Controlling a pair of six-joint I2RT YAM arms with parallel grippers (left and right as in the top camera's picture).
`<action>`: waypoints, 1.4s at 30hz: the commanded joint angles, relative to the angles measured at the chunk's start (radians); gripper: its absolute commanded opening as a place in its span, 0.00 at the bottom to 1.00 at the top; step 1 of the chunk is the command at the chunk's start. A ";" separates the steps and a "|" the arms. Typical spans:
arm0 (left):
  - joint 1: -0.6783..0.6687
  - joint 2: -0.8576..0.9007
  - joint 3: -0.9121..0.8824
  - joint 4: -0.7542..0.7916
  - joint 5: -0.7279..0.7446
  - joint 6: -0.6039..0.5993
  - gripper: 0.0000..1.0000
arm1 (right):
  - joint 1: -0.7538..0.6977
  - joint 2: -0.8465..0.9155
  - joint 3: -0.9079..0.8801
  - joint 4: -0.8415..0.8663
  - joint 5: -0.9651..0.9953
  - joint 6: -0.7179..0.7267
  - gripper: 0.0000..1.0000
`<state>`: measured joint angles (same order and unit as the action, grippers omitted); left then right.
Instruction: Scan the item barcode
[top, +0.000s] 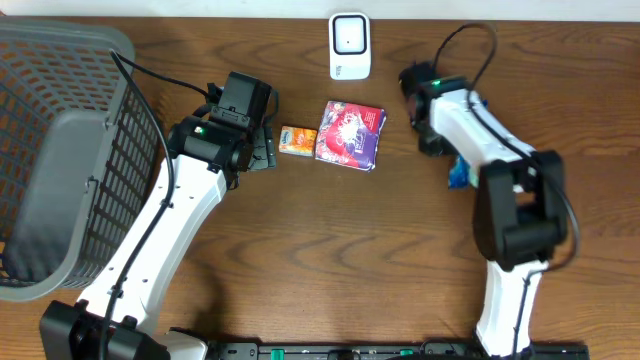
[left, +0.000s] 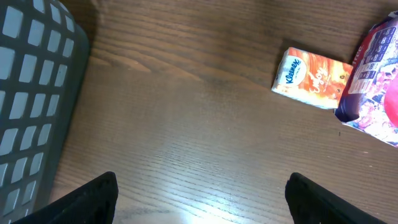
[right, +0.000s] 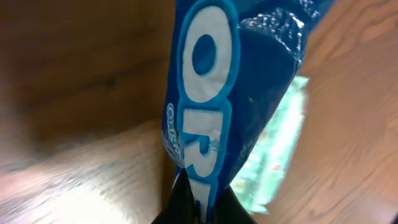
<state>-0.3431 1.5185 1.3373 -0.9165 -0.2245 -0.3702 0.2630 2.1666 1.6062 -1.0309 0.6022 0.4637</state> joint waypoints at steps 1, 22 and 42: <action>0.002 0.006 0.007 -0.003 -0.020 -0.009 0.86 | 0.048 0.075 -0.011 -0.002 0.041 0.041 0.06; 0.002 0.006 0.007 -0.003 -0.020 -0.009 0.86 | 0.123 0.085 0.381 -0.317 -0.013 -0.100 0.50; 0.002 0.006 0.007 -0.003 -0.019 -0.009 0.86 | -0.044 0.085 0.093 -0.098 -0.137 -0.162 0.34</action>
<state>-0.3431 1.5185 1.3373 -0.9165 -0.2241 -0.3698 0.2752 2.2509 1.7275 -1.1355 0.4976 0.3019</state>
